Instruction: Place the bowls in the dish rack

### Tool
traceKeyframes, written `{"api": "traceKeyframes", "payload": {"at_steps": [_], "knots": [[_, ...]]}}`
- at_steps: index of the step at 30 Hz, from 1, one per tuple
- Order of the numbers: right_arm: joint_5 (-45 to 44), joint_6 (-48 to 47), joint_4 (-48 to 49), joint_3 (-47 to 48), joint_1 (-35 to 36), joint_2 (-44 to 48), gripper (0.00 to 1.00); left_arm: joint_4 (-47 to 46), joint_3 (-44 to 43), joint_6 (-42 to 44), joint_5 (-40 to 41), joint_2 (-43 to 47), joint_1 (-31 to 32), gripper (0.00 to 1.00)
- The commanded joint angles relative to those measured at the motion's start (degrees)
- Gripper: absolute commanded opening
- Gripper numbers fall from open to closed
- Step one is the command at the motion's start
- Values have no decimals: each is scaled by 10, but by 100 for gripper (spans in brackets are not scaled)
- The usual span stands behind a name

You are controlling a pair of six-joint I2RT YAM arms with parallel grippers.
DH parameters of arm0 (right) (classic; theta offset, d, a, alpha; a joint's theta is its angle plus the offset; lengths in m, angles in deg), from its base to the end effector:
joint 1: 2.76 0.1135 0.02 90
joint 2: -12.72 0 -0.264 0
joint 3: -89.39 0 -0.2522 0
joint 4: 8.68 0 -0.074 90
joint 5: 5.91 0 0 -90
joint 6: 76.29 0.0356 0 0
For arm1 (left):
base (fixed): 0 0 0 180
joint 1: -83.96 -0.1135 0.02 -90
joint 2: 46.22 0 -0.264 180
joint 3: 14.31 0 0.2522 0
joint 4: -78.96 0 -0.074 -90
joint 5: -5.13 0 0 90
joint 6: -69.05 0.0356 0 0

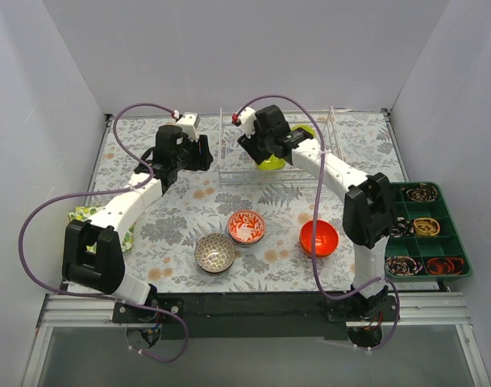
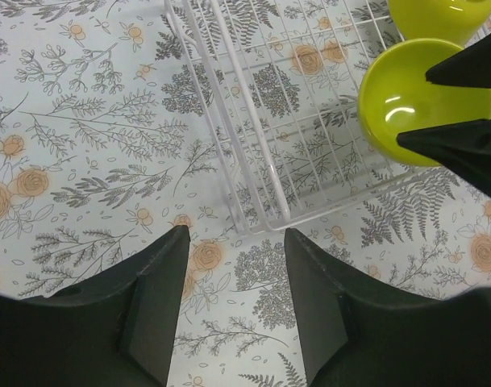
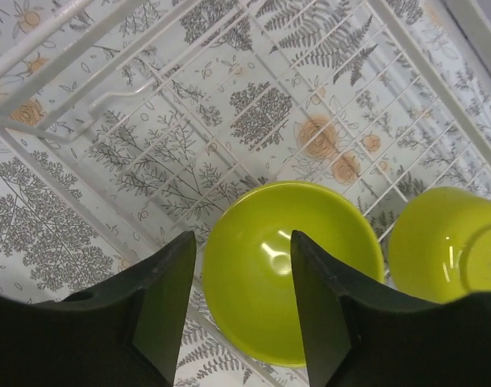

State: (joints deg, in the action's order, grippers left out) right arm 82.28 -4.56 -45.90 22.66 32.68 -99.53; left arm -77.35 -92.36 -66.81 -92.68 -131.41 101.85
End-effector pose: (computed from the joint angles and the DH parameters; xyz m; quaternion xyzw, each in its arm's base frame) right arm 0.3759 0.2661 0.2976 -0.3964 0.7987 0.0536 0.4494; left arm 0.3239 -0.1096 0.2892 -0.1770 0.8500 -0.3104 0.3870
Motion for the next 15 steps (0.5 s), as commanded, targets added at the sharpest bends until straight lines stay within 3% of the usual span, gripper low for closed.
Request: {"api": "traceKeyframes", "payload": {"at_steps": [1, 6, 15], "knots": [[-68, 55, -21, 9, 9, -35, 63, -7, 19, 17, 18, 49, -2, 50], [-102, 86, -27, 18, 28, -58, 64, -8, 41, 22, 25, 76, -3, 51], [-142, 89, -38, 12, 37, -79, 54, -7, 63, 14, 14, 97, -19, 51]]}}
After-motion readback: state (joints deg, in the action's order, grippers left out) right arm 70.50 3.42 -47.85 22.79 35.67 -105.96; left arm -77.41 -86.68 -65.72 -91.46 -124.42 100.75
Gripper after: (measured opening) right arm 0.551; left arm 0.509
